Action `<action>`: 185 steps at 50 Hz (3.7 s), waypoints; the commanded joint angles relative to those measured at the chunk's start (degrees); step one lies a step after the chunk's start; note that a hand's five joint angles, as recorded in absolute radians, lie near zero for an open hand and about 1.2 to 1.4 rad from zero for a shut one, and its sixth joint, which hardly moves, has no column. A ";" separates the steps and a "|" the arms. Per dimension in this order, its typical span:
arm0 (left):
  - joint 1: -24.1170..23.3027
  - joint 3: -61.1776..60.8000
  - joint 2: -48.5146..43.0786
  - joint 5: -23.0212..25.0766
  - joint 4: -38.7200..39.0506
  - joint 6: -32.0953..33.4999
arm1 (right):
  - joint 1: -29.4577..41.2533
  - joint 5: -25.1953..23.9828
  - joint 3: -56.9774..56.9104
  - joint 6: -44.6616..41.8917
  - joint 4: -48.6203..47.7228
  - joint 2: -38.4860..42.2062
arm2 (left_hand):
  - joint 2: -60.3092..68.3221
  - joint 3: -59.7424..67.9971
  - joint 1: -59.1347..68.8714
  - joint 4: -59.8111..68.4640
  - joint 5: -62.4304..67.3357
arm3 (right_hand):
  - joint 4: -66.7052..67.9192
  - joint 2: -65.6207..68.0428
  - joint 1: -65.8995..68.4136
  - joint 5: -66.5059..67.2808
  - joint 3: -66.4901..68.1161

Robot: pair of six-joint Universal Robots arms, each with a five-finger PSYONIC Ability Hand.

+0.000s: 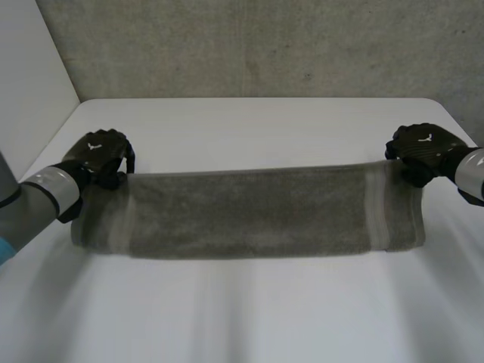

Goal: Fold the towel.

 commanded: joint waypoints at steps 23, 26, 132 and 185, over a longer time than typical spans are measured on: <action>-3.07 13.49 -14.29 -6.46 1.58 7.78 | 5.07 6.92 -14.26 0.70 -8.15 18.41 | 2.18 -2.98 5.03 -3.36 2.31 | -4.37 2.83 2.40 3.32 -2.49; -3.16 14.19 -14.91 -6.54 2.28 7.86 | 5.34 7.01 -14.97 0.70 -8.15 19.11 | 2.18 -2.98 5.03 -3.36 2.31 | -4.37 2.83 2.40 3.32 -2.49; -3.25 -19.99 14.97 -10.85 7.91 -3.91 | -3.36 0.43 26.07 1.23 -23.09 -0.57 | -66.26 -2.98 -63.41 -3.36 -66.13 | -4.37 2.83 2.40 3.32 -2.49; -2.11 -20.52 14.80 -11.47 10.19 -3.91 | 40.72 9.28 -2.29 8.26 -11.93 3.69 | -66.60 -2.98 -63.75 -3.36 -66.47 | -4.37 2.83 2.40 3.32 -2.49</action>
